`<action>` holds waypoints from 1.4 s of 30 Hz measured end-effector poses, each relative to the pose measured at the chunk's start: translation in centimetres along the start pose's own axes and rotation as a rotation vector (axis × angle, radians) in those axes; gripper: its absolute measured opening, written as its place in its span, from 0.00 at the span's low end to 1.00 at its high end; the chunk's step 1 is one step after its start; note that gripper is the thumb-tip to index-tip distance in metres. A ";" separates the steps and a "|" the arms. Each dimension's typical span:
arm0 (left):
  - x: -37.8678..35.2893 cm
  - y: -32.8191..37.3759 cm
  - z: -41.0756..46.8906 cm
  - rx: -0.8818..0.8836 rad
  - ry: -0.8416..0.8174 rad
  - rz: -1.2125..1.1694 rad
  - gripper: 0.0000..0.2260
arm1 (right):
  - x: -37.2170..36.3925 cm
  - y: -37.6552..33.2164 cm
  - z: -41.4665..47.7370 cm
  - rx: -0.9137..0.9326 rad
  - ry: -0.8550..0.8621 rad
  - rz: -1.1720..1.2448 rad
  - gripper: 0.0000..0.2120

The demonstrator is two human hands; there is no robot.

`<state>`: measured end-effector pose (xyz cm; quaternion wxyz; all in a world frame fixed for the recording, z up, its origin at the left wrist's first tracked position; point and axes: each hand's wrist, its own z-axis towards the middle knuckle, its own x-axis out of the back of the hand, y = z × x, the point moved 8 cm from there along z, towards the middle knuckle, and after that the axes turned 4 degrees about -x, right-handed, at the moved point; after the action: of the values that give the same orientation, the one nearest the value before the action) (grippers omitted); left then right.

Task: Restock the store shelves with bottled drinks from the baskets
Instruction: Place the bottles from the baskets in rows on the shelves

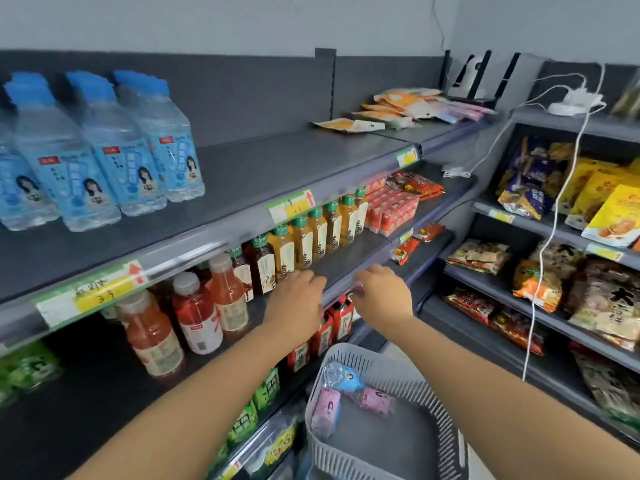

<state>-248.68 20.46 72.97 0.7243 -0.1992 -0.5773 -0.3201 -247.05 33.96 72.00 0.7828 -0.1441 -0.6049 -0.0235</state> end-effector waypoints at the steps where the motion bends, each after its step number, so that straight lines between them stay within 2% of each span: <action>1: -1.5 0.5 0.0 -0.001 -0.026 -0.002 0.16 | -1.2 1.1 -0.6 -0.023 -0.031 -0.003 0.13; 11: -18.2 3.5 -1.1 0.021 -0.324 -0.036 0.17 | -14.1 10.1 -5.2 -0.184 -0.340 -0.015 0.19; 19: -29.9 4.2 -0.9 -0.020 -0.486 0.037 0.17 | -25.3 15.7 -8.2 -0.255 -0.543 -0.031 0.20; 22: -34.2 3.9 0.1 -0.036 -0.509 0.079 0.17 | -29.4 17.5 -8.4 -0.257 -0.590 -0.039 0.22; 28: -41.4 3.0 0.8 -0.049 -0.527 0.172 0.28 | -38.3 19.5 -9.0 -0.283 -0.695 -0.073 0.23; 32: -43.9 2.9 1.3 -0.024 -0.545 0.238 0.29 | -43.0 20.0 -9.1 -0.296 -0.711 -0.066 0.29; 36: -48.0 4.0 -1.3 0.153 -0.739 0.025 0.32 | -46.2 21.5 -9.1 -0.345 -0.742 -0.052 0.36; 39: -49.0 4.4 -2.3 0.274 -0.730 -0.092 0.32 | -47.2 22.0 -8.9 -0.322 -0.688 -0.102 0.33; 42: -49.2 4.4 -2.2 0.319 -0.724 -0.159 0.31 | -47.5 22.4 -9.1 -0.356 -0.653 -0.183 0.29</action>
<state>-250.38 33.60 25.35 0.4687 -0.1390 -0.8513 -0.1907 -246.42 46.60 20.24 0.5063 -0.2232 -0.8192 -0.1508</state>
